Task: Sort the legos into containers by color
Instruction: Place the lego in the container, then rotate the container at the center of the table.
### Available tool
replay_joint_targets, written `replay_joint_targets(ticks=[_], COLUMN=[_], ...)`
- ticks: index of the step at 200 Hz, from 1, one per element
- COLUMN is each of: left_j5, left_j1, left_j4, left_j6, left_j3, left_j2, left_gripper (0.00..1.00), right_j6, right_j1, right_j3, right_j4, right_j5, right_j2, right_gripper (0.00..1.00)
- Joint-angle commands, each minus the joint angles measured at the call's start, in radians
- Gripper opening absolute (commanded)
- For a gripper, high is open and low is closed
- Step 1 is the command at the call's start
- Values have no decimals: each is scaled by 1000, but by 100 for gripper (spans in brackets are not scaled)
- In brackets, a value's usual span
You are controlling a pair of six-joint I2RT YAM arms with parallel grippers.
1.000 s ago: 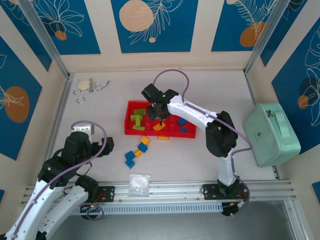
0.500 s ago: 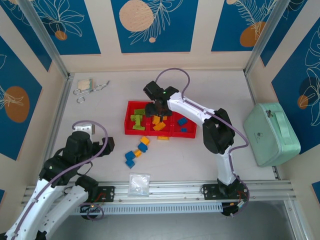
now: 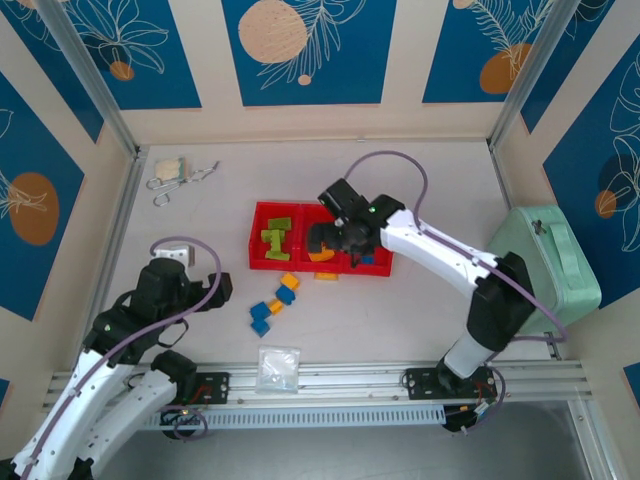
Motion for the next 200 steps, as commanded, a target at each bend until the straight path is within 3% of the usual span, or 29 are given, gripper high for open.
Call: replay_joint_targets(ticks=[1,32,75,125,200], left_j5=[23,23,13,9,15], left_j1=[7,7,7,6,5], left_j4=[25,25,22,22,25], left_j6=[12,6,5,-1,4], left_j3=[-7,-10,-8,-10,-11], left_j2=[-1,-16,-32,-42,-30], left_gripper=[99,99,99,99,99], right_j6=[93,101,72,-39,-259], right_j1=[9,6,-57,-129,-124], right_j3=[-138,-278,-329,-269,-206], right_j4=[66,184,283,382,451], right_j5=[-69,-129,-155,-214,-297], right_j2=[-37,-59,-7,124,187], right_gripper=[97,97,98,97,95])
